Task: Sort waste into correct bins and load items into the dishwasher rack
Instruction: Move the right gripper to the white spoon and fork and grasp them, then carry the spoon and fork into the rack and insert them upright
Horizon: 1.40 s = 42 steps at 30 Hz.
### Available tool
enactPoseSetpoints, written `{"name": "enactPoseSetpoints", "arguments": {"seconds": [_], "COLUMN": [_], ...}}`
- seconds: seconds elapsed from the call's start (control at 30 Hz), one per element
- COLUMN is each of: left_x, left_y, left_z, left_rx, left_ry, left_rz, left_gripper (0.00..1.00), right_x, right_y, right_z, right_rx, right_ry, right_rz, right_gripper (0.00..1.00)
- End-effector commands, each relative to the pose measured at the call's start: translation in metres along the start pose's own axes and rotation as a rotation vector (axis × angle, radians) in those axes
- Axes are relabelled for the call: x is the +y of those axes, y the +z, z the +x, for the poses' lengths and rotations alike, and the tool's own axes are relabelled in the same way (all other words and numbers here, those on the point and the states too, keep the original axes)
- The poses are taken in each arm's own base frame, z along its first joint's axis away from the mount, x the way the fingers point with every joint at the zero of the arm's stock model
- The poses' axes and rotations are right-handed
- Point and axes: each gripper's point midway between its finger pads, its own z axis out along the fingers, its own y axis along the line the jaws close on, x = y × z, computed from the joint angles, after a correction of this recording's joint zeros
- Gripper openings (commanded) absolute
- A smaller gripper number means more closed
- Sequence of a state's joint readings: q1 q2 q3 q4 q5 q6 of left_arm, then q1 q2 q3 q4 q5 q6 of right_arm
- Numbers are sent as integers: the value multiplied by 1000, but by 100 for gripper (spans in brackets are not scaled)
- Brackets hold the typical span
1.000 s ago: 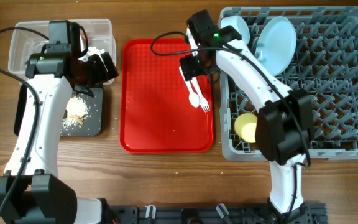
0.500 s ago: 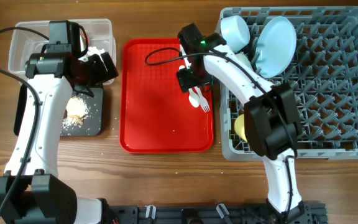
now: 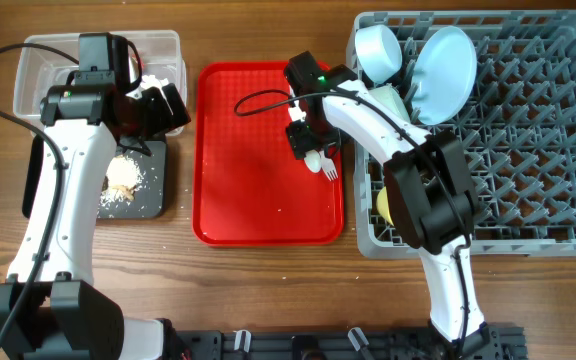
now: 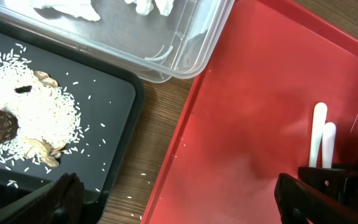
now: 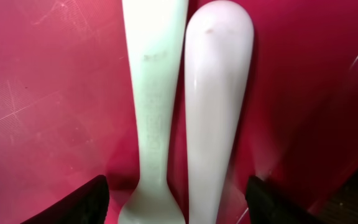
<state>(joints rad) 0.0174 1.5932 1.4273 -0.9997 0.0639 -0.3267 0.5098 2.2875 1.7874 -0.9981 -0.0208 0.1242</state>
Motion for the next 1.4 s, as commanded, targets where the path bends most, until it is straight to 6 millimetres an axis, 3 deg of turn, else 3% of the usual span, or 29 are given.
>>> {"name": "enactPoseSetpoints", "arguments": {"seconds": [0.0, 0.7, 0.93, 1.37], "left_x": [2, 2, 2, 2], "left_y": [-2, -2, -2, -2], "left_z": [-3, -3, -3, -3], "left_rx": [-13, -12, -12, -13], "left_ry": [2, 2, 2, 2], "left_rz": [-10, -10, -10, -10], "left_gripper": [100, 100, 100, 100], "right_x": [-1, -1, -1, -1], "right_y": [18, 18, 18, 18], "right_z": [11, 10, 9, 10], "right_rx": [49, 45, 44, 48], "right_ry": [10, 9, 9, 6], "right_rz": [4, 4, 4, 4], "right_gripper": [69, 57, 43, 4]}}
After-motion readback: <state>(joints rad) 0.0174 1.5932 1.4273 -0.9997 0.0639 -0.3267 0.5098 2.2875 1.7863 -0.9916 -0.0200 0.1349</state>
